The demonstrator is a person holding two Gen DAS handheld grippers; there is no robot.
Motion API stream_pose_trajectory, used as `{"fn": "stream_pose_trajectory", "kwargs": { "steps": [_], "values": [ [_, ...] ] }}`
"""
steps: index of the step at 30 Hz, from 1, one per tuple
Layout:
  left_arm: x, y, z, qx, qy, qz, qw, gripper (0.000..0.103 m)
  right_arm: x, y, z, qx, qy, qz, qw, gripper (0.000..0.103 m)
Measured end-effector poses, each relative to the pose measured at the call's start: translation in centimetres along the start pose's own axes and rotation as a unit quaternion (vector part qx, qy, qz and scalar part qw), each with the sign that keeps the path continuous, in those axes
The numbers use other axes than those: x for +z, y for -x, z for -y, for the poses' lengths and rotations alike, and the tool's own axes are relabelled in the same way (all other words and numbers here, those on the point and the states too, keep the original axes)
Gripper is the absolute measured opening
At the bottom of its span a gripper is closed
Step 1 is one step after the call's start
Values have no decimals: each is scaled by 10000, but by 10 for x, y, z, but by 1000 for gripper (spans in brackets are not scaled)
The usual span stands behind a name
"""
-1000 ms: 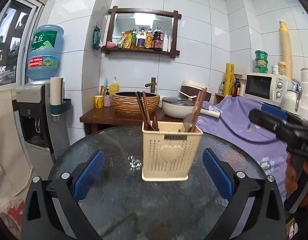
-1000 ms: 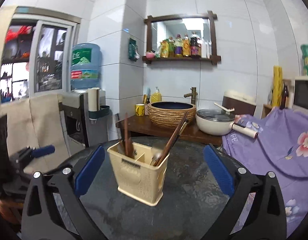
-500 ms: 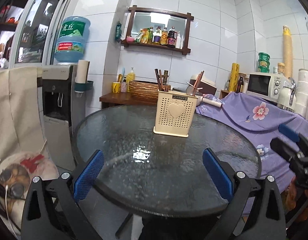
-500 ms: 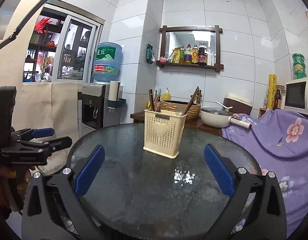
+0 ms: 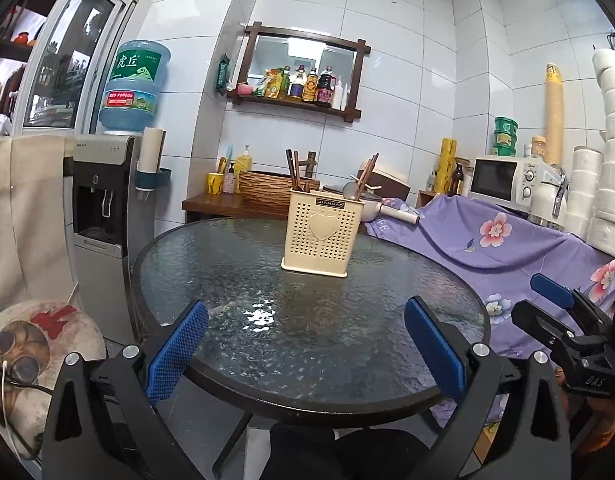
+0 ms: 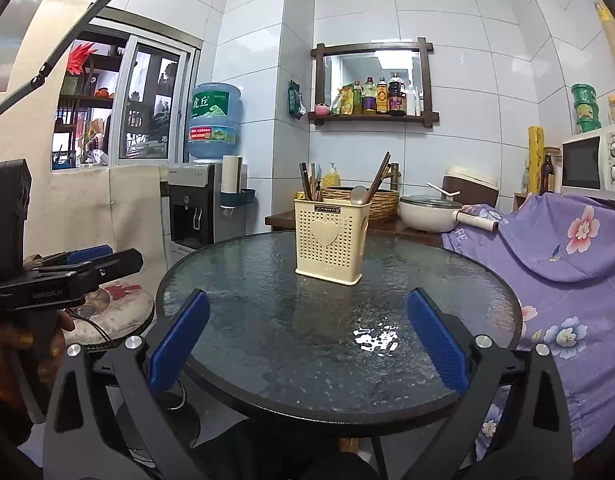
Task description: Organize utensils
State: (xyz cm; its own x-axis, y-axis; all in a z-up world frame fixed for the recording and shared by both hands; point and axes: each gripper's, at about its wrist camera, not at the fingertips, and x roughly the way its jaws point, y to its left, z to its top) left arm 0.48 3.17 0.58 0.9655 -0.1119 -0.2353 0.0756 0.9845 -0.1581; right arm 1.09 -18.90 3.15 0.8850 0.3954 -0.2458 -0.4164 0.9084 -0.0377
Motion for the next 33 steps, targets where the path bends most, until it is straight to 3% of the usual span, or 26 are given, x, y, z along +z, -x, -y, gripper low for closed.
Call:
{"fn": "stream_pose_trajectory", "kwargs": {
  "steps": [33],
  "values": [
    [-1,3,5,-74,-127,-81,9999,97,2,-3,6,50,-127,-77,9999,97]
  ]
}}
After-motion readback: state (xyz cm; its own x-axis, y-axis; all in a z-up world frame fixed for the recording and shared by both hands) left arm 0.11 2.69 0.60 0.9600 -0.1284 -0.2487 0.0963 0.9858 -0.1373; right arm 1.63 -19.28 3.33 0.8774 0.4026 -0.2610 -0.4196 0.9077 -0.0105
